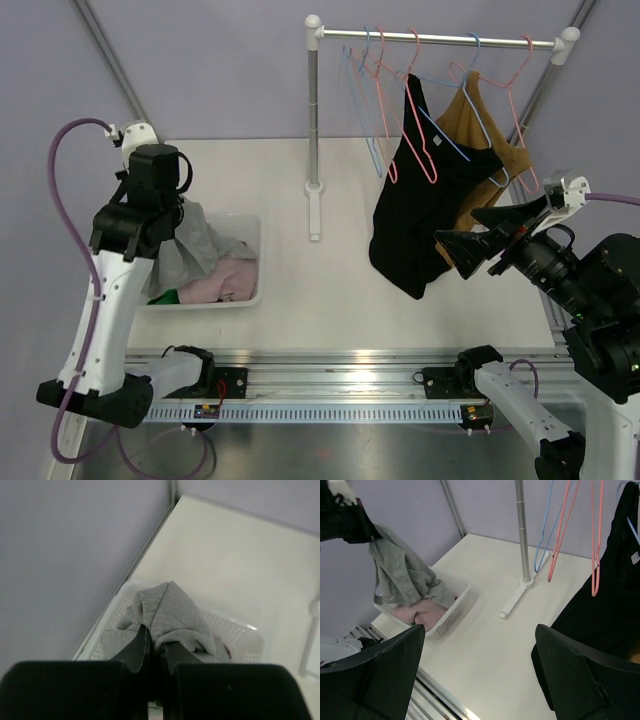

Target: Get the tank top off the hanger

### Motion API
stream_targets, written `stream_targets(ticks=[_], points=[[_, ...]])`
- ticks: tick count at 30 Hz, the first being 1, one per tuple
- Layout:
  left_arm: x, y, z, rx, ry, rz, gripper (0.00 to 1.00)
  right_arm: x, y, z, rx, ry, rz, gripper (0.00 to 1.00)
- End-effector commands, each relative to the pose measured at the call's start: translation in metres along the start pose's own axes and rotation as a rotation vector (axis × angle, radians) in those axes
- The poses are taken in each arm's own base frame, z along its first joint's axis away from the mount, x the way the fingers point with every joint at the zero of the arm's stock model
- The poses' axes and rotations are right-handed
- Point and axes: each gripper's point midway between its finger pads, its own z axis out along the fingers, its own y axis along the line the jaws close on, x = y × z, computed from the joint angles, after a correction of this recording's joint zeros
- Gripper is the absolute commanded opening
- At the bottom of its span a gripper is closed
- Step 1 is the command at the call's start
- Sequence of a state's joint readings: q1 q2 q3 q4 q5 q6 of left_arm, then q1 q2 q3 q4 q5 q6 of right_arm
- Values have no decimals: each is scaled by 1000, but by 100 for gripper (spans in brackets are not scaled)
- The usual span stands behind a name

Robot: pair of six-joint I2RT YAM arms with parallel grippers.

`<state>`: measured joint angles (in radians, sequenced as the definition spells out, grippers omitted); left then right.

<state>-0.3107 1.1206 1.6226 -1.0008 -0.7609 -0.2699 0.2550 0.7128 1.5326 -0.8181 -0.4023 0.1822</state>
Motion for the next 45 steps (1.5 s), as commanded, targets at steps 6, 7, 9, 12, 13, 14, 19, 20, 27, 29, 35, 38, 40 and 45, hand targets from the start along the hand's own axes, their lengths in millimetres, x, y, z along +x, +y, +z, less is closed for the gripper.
stream_targets(ticks=[6, 7, 9, 12, 13, 14, 19, 20, 27, 29, 35, 38, 40, 45], points=[[159, 11, 111, -63, 484, -160, 0, 9, -7, 22, -19, 21, 26, 100], [173, 11, 118, -54, 540, -174, 0, 13, -10, 25, -12, 32, 34, 99], [207, 9, 140, -41, 667, -192, 0, 20, -18, 34, 11, 58, 54, 99], [238, 12, 151, -83, 785, -172, 0, 31, -27, 42, 36, 80, 75, 100], [241, 13, 152, -93, 789, -173, 0, 36, -33, 45, 60, 90, 91, 100], [249, 18, 152, -117, 798, -170, 0, 36, -37, 46, 76, 84, 93, 99], [233, 41, 150, -212, 747, -197, 17, 35, -81, 45, 328, 58, 116, 100], [225, 43, 147, -215, 721, -210, 30, 34, -86, 43, 355, 54, 109, 99], [139, 38, 98, -60, 451, -314, 99, 26, -124, 44, 553, 57, 54, 100], [117, 31, 76, 28, 366, -324, 99, 35, -151, 52, 667, 121, 24, 99], [89, -31, 8, 336, 198, -135, 99, 21, -172, 85, 696, 129, -49, 97], [104, -67, -15, 491, 194, -15, 99, 4, -183, 99, 711, 118, -109, 91], [113, -77, -27, 548, 188, 11, 99, -8, -190, 110, 708, 111, -149, 85], [150, -102, -53, 738, 190, 70, 99, -40, -210, 125, 722, 100, -250, 83]])
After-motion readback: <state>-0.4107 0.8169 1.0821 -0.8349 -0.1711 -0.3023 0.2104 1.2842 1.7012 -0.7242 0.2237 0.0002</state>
